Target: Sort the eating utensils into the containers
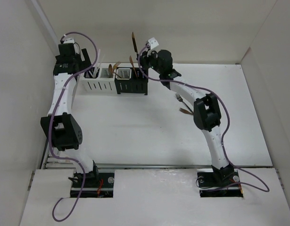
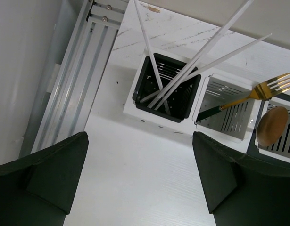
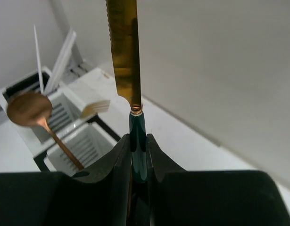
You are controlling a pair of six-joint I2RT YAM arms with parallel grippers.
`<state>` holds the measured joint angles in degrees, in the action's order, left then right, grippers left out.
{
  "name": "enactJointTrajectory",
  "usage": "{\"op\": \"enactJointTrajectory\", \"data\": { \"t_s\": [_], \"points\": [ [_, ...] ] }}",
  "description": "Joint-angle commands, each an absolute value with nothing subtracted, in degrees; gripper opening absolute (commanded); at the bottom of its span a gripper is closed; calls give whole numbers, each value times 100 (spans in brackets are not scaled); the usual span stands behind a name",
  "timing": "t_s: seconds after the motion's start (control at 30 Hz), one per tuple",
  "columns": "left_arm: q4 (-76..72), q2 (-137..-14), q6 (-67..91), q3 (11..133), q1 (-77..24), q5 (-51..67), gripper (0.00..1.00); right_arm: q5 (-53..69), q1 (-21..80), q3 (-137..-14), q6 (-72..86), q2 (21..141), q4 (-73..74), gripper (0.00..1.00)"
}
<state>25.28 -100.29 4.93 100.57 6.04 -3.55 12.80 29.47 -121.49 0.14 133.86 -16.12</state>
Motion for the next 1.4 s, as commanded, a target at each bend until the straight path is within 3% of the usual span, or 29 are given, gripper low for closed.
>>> {"op": "enactJointTrajectory", "data": {
  "t_s": [0.0, 0.33, 0.47, 0.5, 0.7, 0.87, 1.0, 1.03, 1.07, 1.17, 1.23, 1.37],
  "points": [
    [2312, -9650, 448, 10055, 686, -457, 90, 1477, 3041, -11920, 211, 13289, -2636, 0],
    [2312, -9703, 448, 10002, 800, -404, 92, 1406, 3155, -10522, 264, 12981, -2637, 1],
    [2312, -9703, 448, 10002, 800, -404, 93, 1406, 3155, -10397, 264, 12789, -2637, 41],
    [2312, -9703, 448, 10002, 800, -404, 93, 1406, 3155, -10397, 264, 12701, -2637, 47],
    [2259, -9651, 448, 9949, 800, -404, 93, 1293, 3033, -10267, 264, 12077, -2637, 68],
    [2259, -9650, 448, 9949, 800, -404, 93, 1055, 2717, -9818, 264, 10997, -2032, 73],
    [2259, -9650, 448, 9949, 800, -457, 94, 1160, 2085, -9519, 264, 10416, -268, 71],
    [2259, -9650, 448, 9949, 800, -457, 94, 1160, 1726, -9388, 264, 10354, 606, 66],
    [2259, -9650, 448, 9949, 800, -457, 94, 1160, 1531, -9326, 264, 10301, 1068, 50],
    [2259, -9650, 518, 9949, 800, -457, 99, 871, 828, -9150, 10, 10388, 2743, 27],
    [2259, -9703, 754, 10072, 800, -457, 99, 398, 503, -8853, -228, 10503, 3407, 25],
    [2312, -9756, 809, 10212, 800, -98, 99, 133, 238, -8184, -448, 10450, 3270, 29]
  ]
}}
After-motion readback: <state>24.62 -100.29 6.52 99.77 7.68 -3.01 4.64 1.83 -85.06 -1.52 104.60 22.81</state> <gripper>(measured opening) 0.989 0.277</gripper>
